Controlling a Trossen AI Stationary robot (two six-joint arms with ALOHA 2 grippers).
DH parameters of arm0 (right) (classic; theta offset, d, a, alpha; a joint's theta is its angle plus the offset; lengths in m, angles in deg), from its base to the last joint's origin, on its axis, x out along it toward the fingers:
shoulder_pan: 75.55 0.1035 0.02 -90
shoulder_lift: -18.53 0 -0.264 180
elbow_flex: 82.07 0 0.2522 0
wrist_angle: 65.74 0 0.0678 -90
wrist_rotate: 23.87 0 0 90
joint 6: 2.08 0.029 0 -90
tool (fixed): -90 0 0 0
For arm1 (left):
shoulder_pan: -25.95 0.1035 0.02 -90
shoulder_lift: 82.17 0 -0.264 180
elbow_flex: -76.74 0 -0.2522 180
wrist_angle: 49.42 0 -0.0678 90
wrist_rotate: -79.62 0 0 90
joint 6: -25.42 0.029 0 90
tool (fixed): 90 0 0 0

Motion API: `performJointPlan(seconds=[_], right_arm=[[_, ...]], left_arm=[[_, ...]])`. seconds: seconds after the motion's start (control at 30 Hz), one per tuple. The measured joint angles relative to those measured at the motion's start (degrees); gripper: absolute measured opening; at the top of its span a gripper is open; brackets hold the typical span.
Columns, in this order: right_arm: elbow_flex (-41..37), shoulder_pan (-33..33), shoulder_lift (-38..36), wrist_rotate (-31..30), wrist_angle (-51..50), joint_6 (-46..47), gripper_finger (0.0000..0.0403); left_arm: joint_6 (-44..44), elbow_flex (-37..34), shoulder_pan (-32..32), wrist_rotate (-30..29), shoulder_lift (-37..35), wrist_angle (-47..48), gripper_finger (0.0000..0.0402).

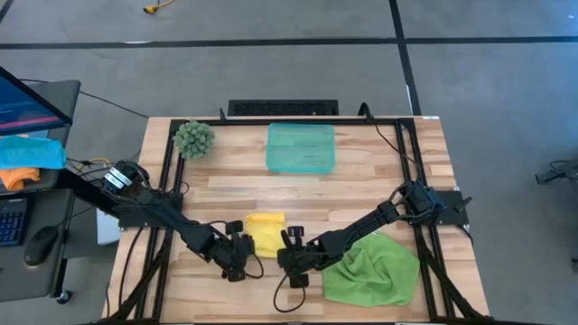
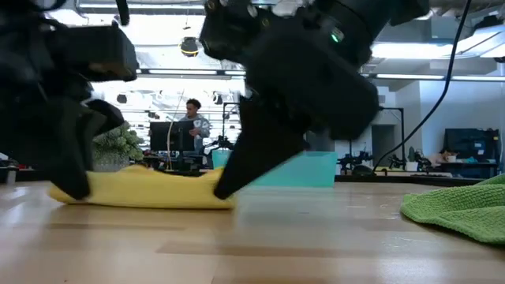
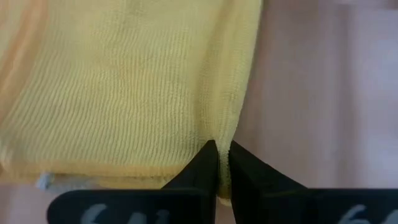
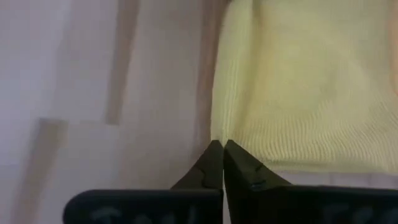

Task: Roll microfiber towels into tight, uniform cylinder then place into a basket
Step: Roll the yellow microfiber cloth

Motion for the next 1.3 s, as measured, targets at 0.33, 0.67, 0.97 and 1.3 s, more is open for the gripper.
performJointPlan(seconds=[0.33, 0.67, 0.97, 1.3], right_arm=[[3.96, -0.99, -0.02, 10.31, 0.36, 10.79, 0.0005], [4.09, -3.09, -0.02, 11.17, -1.69, 27.35, 0.0012], [4.05, -4.23, -0.02, 11.11, -4.15, 28.53, 0.0024], [3.84, -4.76, -0.04, 12.86, -5.4, 22.06, 0.0054]], left_arm=[[-15.11, 0.23, 4.11, 11.93, -4.78, 5.32, 0.0016], [-28.12, 0.33, 9.78, 17.7, -4.72, 9.8, 0.0016], [-35.09, 0.33, 13.63, 18.26, -3.53, 10.41, 0.0016], [-35.49, 0.26, 15.27, 18.99, -3.65, 16.19, 0.0016]])
